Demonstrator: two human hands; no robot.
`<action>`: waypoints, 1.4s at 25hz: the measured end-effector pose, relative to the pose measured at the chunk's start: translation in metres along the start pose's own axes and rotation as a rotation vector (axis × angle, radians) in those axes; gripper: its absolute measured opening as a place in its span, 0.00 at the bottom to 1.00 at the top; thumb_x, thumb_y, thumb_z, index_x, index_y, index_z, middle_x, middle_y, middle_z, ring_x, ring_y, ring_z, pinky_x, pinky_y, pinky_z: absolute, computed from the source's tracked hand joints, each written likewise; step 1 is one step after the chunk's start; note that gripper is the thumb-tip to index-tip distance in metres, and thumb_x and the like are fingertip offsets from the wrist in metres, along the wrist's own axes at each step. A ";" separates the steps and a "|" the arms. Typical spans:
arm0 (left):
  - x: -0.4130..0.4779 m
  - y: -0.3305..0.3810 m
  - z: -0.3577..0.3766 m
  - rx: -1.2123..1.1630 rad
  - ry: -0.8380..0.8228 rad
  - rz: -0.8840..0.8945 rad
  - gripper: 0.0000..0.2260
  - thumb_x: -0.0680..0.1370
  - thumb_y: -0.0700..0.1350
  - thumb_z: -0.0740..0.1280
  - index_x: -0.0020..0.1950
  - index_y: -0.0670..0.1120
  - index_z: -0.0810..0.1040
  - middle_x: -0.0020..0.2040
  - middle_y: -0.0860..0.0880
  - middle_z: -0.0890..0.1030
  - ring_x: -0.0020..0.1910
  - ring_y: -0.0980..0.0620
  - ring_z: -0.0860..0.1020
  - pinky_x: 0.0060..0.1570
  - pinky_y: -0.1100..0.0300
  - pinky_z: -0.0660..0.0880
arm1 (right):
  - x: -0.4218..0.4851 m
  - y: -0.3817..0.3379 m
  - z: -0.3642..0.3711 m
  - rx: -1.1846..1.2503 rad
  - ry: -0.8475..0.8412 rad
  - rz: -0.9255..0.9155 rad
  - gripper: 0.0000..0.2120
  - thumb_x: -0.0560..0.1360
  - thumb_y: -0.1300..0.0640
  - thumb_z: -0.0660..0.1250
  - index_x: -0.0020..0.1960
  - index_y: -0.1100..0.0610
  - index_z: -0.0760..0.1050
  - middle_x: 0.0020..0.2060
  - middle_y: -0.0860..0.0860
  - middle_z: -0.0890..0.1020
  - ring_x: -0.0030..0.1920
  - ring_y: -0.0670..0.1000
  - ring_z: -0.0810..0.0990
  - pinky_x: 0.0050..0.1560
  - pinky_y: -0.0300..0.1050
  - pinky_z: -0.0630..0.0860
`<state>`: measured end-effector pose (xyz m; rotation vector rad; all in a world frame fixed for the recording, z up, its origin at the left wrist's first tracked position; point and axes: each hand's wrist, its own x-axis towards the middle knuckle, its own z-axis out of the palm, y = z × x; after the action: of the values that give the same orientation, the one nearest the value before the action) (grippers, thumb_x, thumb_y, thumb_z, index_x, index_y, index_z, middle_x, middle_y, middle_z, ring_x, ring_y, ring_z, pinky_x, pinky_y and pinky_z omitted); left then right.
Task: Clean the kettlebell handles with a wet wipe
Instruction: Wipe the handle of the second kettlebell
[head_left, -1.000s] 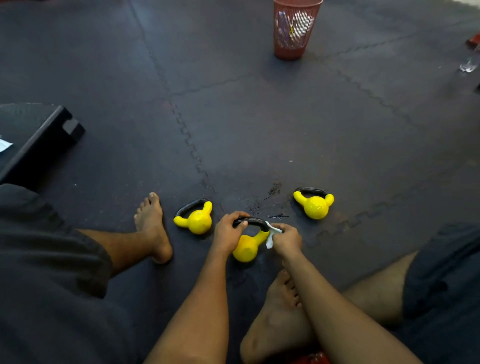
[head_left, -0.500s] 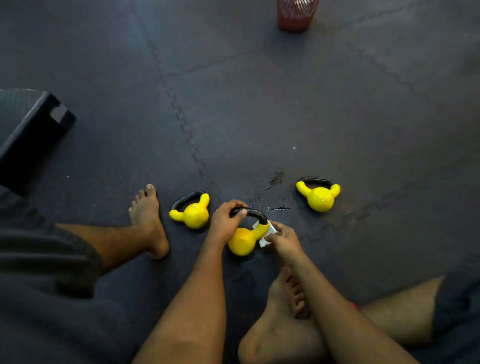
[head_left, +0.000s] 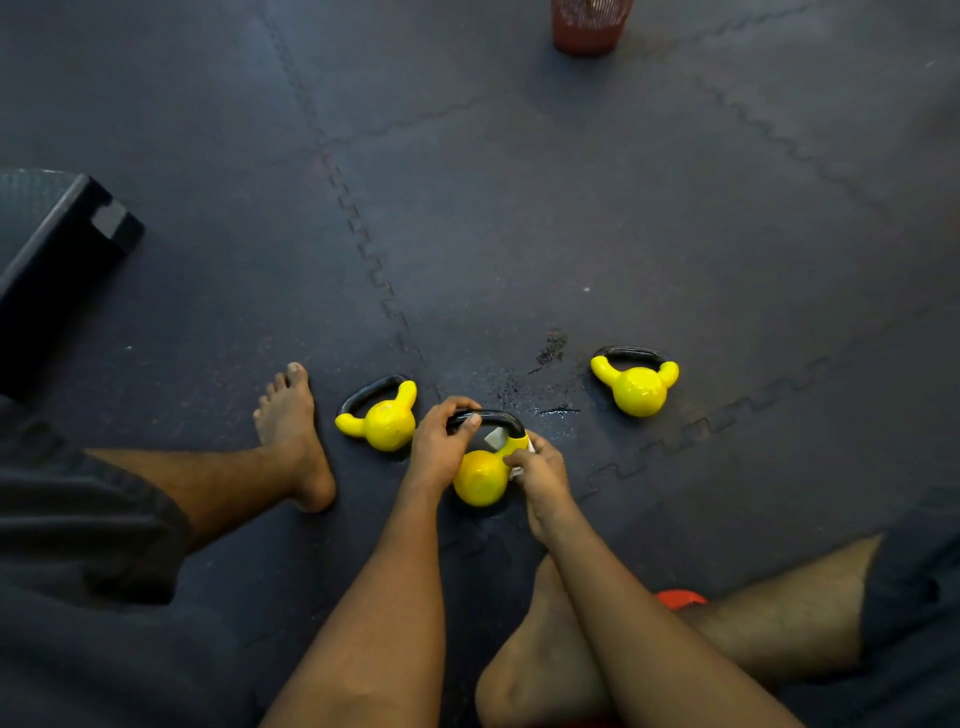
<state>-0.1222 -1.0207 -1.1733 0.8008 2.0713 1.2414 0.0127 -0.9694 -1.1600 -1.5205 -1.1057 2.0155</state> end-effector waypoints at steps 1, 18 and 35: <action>-0.001 -0.001 -0.001 -0.022 0.017 -0.006 0.05 0.77 0.42 0.68 0.51 0.51 0.79 0.52 0.50 0.81 0.52 0.53 0.79 0.57 0.53 0.76 | -0.003 0.003 0.003 -0.011 0.004 -0.032 0.21 0.64 0.65 0.65 0.56 0.55 0.79 0.49 0.53 0.85 0.50 0.54 0.82 0.50 0.50 0.77; -0.001 -0.006 -0.003 -0.033 0.012 -0.023 0.06 0.77 0.43 0.68 0.49 0.55 0.79 0.51 0.52 0.81 0.51 0.54 0.79 0.56 0.54 0.77 | -0.004 -0.019 0.010 -0.088 0.104 0.087 0.11 0.68 0.69 0.64 0.43 0.55 0.78 0.42 0.56 0.82 0.42 0.56 0.78 0.41 0.46 0.72; 0.008 0.002 0.003 0.063 -0.079 0.008 0.05 0.76 0.44 0.68 0.49 0.55 0.79 0.51 0.49 0.80 0.52 0.51 0.78 0.57 0.54 0.75 | -0.007 -0.016 0.013 -0.078 0.099 0.083 0.10 0.61 0.62 0.66 0.43 0.59 0.75 0.35 0.53 0.78 0.34 0.51 0.74 0.32 0.44 0.69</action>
<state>-0.1251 -1.0128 -1.1743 0.8744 2.0540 1.1350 0.0002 -0.9695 -1.1423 -1.7121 -1.1102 1.9479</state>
